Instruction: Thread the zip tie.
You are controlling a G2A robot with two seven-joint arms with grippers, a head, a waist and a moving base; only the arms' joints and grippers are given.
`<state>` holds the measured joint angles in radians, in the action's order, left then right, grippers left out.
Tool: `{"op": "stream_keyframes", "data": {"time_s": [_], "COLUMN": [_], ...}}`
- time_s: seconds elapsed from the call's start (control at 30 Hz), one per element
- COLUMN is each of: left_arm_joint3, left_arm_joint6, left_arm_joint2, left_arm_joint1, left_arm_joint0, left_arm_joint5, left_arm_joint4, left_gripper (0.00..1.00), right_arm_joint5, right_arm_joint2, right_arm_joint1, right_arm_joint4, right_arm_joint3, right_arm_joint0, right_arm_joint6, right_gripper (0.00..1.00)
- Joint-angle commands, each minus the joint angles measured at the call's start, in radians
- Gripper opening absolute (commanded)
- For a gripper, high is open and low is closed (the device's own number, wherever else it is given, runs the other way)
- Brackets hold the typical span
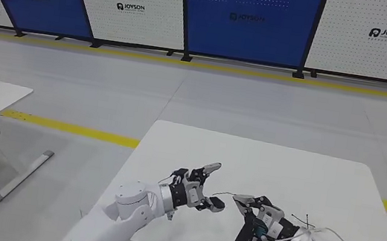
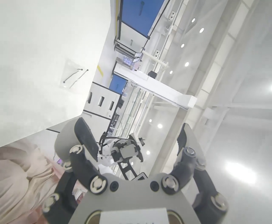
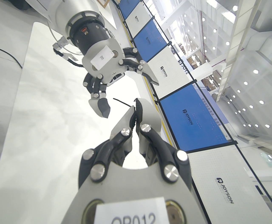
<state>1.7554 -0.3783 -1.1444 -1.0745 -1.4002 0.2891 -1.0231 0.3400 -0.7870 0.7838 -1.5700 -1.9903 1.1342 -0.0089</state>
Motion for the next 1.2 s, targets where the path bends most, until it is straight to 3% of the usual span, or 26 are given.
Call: {"op": "stream_keyframes", "data": {"time_s": [0.0, 0.3, 0.47, 0.53, 0.6, 0.8, 1.17], "left_arm_joint3": [0.010, 0.015, 0.025, 0.031, 0.035, 0.041, 0.032], "left_arm_joint6": [0.037, 0.049, 0.025, -0.011, -0.031, -0.035, -0.010], "left_arm_joint2": [-0.001, 0.006, 0.005, -0.002, -0.018, -0.019, 0.030], "left_arm_joint1": [-0.002, -0.003, 0.000, 0.003, 0.006, 0.010, 0.019], "left_arm_joint0": [-0.001, -0.004, -0.022, -0.031, -0.041, -0.042, -0.010], "left_arm_joint5": [-0.014, -0.017, 0.005, 0.030, 0.041, 0.051, 0.051], "left_arm_joint4": [-0.001, 0.012, 0.037, 0.014, -0.004, -0.039, -0.064], "left_gripper": [1.00, 1.00, 1.00, 0.46, 0.33, 0.19, 0.14], "right_arm_joint5": [0.000, 0.000, 0.000, 0.000, 0.000, 0.000, 0.000], "right_arm_joint2": [0.000, 0.000, 0.000, 0.000, 0.000, 0.000, 0.000], "right_arm_joint1": [0.000, 0.000, 0.000, 0.000, 0.000, 0.000, 0.000], "right_arm_joint4": [0.000, 0.000, 0.000, 0.000, 0.000, 0.000, 0.000], "right_arm_joint3": [0.000, 0.000, 0.000, 0.000, 0.000, 0.000, 0.000], "right_arm_joint0": [0.000, 0.000, 0.000, 0.000, 0.000, 0.000, 0.000], "right_arm_joint6": [0.000, 0.000, 0.000, 0.000, 0.000, 0.000, 0.000], "right_gripper": [0.00, 0.00, 0.00, 0.00, 0.00, 0.00, 0.00]}}
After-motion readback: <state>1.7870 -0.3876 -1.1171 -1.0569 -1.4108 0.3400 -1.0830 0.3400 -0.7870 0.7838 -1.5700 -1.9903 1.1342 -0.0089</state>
